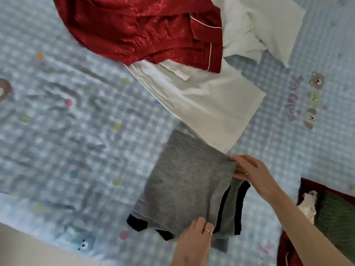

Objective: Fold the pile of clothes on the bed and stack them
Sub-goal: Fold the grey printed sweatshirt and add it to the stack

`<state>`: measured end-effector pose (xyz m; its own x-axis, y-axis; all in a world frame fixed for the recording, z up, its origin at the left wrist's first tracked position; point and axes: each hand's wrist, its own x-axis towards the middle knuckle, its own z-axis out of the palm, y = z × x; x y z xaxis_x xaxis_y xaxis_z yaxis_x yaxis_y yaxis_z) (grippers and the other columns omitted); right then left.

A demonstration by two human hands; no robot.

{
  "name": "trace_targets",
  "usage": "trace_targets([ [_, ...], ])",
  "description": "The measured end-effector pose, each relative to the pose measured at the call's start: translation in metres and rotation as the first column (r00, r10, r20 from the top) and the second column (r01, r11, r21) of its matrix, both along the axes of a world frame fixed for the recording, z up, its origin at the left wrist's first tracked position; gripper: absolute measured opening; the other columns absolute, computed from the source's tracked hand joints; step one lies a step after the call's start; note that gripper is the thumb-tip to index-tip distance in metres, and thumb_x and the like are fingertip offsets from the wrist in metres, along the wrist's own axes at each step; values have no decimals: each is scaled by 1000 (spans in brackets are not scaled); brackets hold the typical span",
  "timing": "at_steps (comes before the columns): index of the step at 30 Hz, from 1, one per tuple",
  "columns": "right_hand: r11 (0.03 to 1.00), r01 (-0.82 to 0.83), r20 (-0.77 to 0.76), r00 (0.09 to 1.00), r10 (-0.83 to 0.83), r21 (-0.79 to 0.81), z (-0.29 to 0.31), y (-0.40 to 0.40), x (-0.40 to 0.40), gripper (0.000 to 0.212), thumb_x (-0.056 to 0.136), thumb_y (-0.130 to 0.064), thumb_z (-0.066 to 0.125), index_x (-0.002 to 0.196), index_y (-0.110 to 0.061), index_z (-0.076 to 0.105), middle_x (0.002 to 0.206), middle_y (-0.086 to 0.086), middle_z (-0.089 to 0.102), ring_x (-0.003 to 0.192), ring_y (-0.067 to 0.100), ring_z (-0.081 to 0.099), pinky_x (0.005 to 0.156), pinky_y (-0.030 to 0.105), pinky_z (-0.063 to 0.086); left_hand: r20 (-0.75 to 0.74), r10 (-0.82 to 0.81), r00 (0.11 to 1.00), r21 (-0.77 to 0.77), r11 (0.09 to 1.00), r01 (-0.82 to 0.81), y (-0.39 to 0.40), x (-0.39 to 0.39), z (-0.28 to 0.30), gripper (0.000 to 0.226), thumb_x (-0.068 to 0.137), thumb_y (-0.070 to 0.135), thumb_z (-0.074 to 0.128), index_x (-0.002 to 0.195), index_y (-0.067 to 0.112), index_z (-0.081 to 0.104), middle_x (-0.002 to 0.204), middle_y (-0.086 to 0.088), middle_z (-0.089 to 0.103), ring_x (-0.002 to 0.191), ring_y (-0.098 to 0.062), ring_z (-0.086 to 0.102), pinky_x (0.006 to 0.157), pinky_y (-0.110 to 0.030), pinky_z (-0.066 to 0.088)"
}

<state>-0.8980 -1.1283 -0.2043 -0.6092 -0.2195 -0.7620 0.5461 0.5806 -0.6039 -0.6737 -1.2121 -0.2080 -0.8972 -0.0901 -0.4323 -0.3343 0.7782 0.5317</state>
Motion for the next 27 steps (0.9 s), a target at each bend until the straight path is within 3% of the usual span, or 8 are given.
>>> trace_targets([
  [3, 992, -71, -182, 979, 89, 103, -16, 12, 4, 5, 88, -12, 64, 93, -11, 64, 81, 5, 63, 76, 21, 64, 76, 37, 57, -2, -8, 1000, 44, 999, 8, 19, 1, -8, 57, 27, 40, 86, 75, 29, 57, 81, 10, 41, 57, -5, 57, 36, -17, 36],
  [7, 991, -34, -306, 949, 73, 130, -27, 31, -2, 14, 87, -7, 61, 84, -21, 60, 73, -5, 57, 61, 17, 53, 60, 33, 44, -136, -10, 991, 63, 998, 19, 48, 0, -9, 38, 49, 35, 76, 79, 27, 53, 84, 7, 33, 61, -8, 56, 36, -19, 38],
  [12, 902, -111, -388, 876, 288, 418, -38, 54, 0, 14, 90, -9, 56, 103, -14, 59, 106, 8, 55, 93, 27, 58, 81, 35, 47, -126, -98, 987, 65, 992, 106, 68, -12, -9, 52, 43, 58, 78, 85, 32, 60, 81, 13, 54, 63, 0, 59, 42, -14, 43],
  [15, 797, -261, -613, 524, 591, 545, -45, 35, 25, 40, 97, -20, 49, 134, -8, 45, 140, 15, 41, 128, 34, 40, 106, 44, 35, -298, 75, 952, 53, 997, -62, 51, -18, -18, 42, 80, 41, 56, 111, 17, 67, 109, -2, 69, 102, -14, 60, 76, -26, 53],
  [17, 605, -509, -603, 194, 774, 612, -56, 14, 46, 51, 99, -33, 39, 146, -15, 32, 154, 7, 27, 142, 26, 24, 115, 46, 21, -226, 140, 964, -60, 986, -157, 24, -22, -31, 52, 90, 35, 42, 133, 7, 50, 139, -13, 50, 132, -24, 40, 103, -37, 36],
  [19, 439, -590, -517, 43, 855, 678, -72, 13, 46, 56, 98, -41, 35, 149, -19, 25, 156, 3, 18, 144, 24, 20, 115, 51, 22, -80, 186, 979, -197, 960, -198, -10, -18, -41, 58, 93, 40, 32, 137, 5, 45, 146, -17, 38, 137, -29, 34, 109, -43, 24],
  [24, 572, -369, -401, 444, 801, 733, -83, 46, 5, 60, 100, -45, 21, 147, -8, 29, 154, 12, 27, 142, 28, 25, 115, 49, 21, 36, 446, 894, -324, 852, -411, -68, 43, -55, 73, 98, 52, 10, 133, 1, 50, 137, -26, 47, 123, -41, 49, 105, -46, 27],
  [27, 548, -471, -433, 336, 836, 692, -73, 39, 7, 60, 95, -47, 28, 133, -5, 49, 124, 13, 59, 111, 31, 57, 92, 44, 46, 108, 651, 751, -233, 751, -617, -81, 43, -53, 61, 93, 43, 48, 138, 2, 44, 122, -21, 58, 106, -43, 57, 87, -51, 46],
])
